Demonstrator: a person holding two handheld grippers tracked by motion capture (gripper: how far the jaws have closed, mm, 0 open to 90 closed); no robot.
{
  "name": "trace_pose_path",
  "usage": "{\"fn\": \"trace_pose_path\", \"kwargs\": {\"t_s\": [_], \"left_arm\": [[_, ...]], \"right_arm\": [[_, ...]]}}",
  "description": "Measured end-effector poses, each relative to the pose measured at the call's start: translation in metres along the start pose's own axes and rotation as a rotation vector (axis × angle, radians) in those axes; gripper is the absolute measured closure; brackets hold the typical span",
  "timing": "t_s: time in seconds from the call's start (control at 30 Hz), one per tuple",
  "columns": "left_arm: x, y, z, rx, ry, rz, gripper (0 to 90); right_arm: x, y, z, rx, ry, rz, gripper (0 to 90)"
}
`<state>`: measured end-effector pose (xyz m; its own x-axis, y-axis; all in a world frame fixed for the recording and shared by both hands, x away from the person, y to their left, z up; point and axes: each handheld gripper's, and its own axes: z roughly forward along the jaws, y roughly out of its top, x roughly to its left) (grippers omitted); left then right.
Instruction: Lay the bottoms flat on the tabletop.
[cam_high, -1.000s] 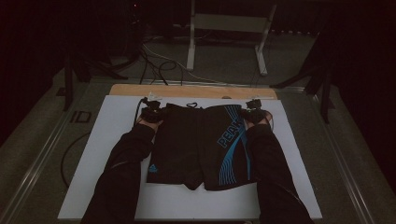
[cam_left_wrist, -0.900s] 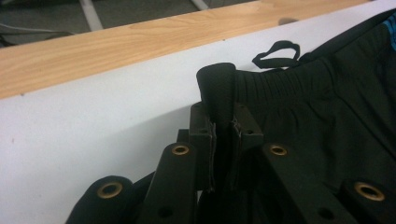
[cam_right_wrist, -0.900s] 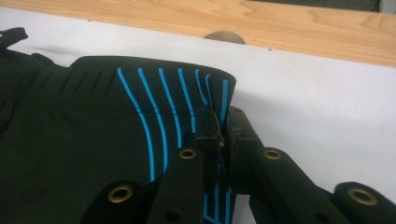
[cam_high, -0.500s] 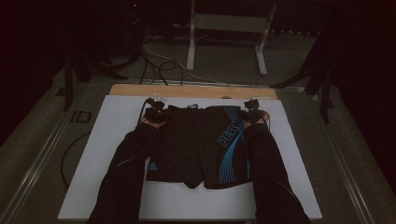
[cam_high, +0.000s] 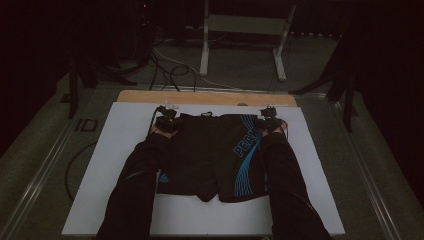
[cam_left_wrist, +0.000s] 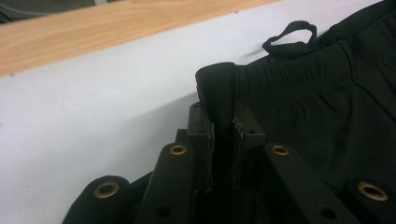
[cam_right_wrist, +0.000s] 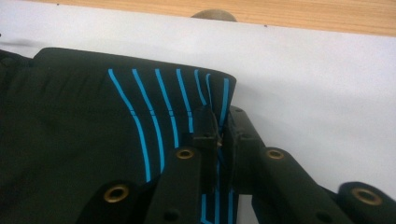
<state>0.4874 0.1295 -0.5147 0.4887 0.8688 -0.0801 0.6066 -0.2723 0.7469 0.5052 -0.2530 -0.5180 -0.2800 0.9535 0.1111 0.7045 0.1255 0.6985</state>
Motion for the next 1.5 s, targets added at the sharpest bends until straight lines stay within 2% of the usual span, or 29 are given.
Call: {"fn": "trace_pose_path", "kwargs": {"t_s": [0.07,0.1,0.13,0.17,0.2,0.3,0.33,0.4,0.47,0.57,0.6,0.67,0.7,0.83,0.93,0.97,1.03,1.1,1.23,1.33,1.4,1.5], "left_arm": [[0.001,-0.002,0.001,0.002,-0.001,-0.012,78.5],[0.001,-0.003,0.001,0.003,0.005,-0.017,75.3],[0.001,-0.003,0.001,0.003,0.005,-0.017,68.2],[0.003,-0.002,0.0,0.0,0.001,-0.038,68.2],[0.002,-0.001,-0.003,-0.011,0.008,-0.048,52.0],[0.003,0.002,-0.008,-0.022,-0.037,-0.087,34.4],[0.003,0.003,-0.009,-0.019,-0.056,-0.09,29.0],[0.002,0.002,-0.013,-0.018,-0.098,-0.064,17.5],[0.001,0.002,-0.018,-0.025,-0.111,-0.05,14.2],[0.0,0.002,-0.022,-0.023,-0.118,-0.035,6.0],[-0.002,0.002,-0.029,-0.029,-0.139,-0.019,3.8],[-0.004,0.002,-0.031,-0.033,-0.143,-0.013,2.8],[-0.007,0.002,-0.037,-0.044,-0.164,0.005,1.2],[-0.01,0.002,-0.047,-0.06,-0.183,0.023,0.2],[-0.014,0.002,-0.055,-0.062,-0.202,0.039,0.1],[-0.016,0.001,-0.061,-0.068,-0.222,0.049,0.1],[-0.018,0.0,-0.063,-0.065,-0.226,0.055,0.1],[-0.022,-0.002,-0.069,-0.068,-0.247,0.068,0.1],[-0.031,-0.008,-0.081,-0.068,-0.276,0.1,0.1],[-0.041,-0.015,-0.094,-0.081,-0.302,0.139,0.1],[-0.043,-0.018,-0.097,-0.08,-0.315,0.142,0.1],[-0.048,-0.024,-0.104,-0.085,-0.326,0.173,0.1]], "right_arm": [[-0.001,-0.001,0.002,0.002,-0.002,0.005,78.5],[-0.002,-0.001,0.002,0.003,-0.004,0.007,74.6],[-0.002,-0.001,0.002,0.003,-0.004,0.007,74.6],[-0.002,-0.002,0.002,-0.002,-0.004,0.016,66.5],[-0.002,-0.001,0.0,-0.016,-0.002,0.016,57.3],[0.001,0.0,-0.004,-0.041,0.013,0.004,42.1],[0.002,0.0,-0.005,-0.039,0.019,0.0,37.6],[0.003,-0.001,-0.007,-0.052,0.031,0.004,27.4],[0.003,-0.003,-0.008,-0.043,0.079,0.012,13.8],[0.005,-0.003,-0.013,-0.053,0.09,-0.013,13.2],[0.007,-0.003,-0.018,-0.059,0.109,-0.034,11.1],[0.008,-0.003,-0.022,-0.071,0.13,-0.032,11.0],[0.009,-0.002,-0.025,-0.073,0.127,-0.043,11.0],[0.012,-0.001,-0.032,-0.09,0.143,-0.061,11.0],[0.017,0.0,-0.043,-0.106,0.171,-0.079,11.1],[0.019,0.0,-0.045,-0.11,0.187,-0.081,11.1],[0.023,-0.001,-0.049,-0.115,0.2,-0.094,11.1],[0.025,-0.002,-0.051,-0.117,0.21,-0.096,11.1],[0.034,-0.007,-0.061,-0.128,0.254,-0.12,11.2],[0.039,-0.011,-0.068,-0.137,0.269,-0.146,11.2],[0.042,-0.015,-0.071,-0.147,0.284,-0.147,11.2],[0.044,-0.019,-0.075,-0.15,0.293,-0.157,11.2]]}}
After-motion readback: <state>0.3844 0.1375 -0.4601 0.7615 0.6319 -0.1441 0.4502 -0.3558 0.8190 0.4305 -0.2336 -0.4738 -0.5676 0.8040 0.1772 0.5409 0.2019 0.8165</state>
